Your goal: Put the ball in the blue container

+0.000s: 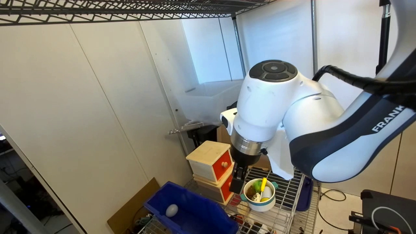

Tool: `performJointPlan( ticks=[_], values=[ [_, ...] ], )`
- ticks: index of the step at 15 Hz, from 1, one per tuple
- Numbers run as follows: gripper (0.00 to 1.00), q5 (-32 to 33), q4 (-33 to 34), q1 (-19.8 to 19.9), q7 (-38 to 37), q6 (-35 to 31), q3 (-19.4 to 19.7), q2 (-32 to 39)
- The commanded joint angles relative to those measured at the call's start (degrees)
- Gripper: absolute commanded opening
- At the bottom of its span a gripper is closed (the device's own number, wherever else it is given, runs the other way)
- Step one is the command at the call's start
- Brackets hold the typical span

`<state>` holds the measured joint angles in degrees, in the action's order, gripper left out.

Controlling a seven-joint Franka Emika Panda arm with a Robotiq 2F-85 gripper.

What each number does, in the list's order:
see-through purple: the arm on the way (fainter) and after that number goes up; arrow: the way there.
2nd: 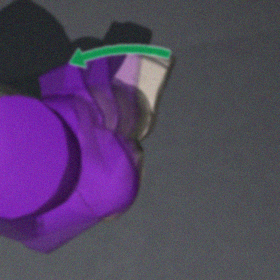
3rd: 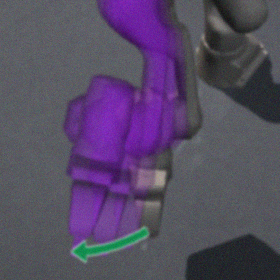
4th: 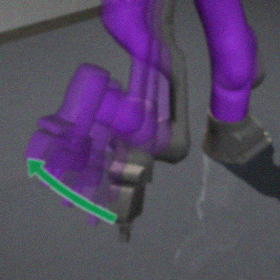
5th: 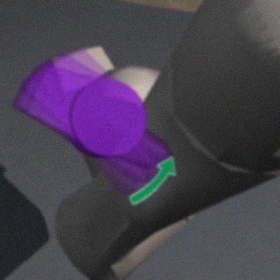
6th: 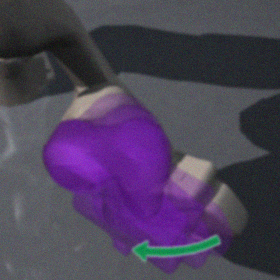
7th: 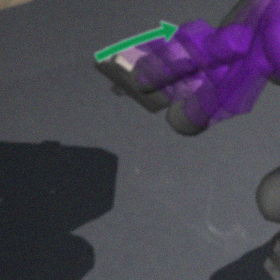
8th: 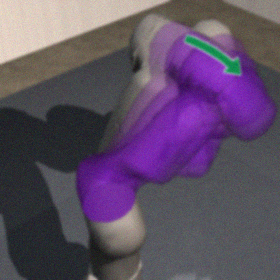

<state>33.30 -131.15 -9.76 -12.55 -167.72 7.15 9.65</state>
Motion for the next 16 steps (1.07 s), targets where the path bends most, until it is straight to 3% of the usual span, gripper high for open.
performJointPlan(
  ticks=[1, 6, 10, 16],
  values=[
    [1.00, -1.85, -1.04, 3.01, 11.48, -3.51, -1.77, 0.63],
    [1.00, -3.17, -2.07, 6.16, 25.83, -4.66, -4.84, 0.35],
    [1.00, -5.59, -4.86, 6.48, 30.39, -2.84, -7.26, -1.75],
    [1.00, 1.62, -4.61, 2.68, 14.46, -2.16, -2.36, -2.50]
  ],
)
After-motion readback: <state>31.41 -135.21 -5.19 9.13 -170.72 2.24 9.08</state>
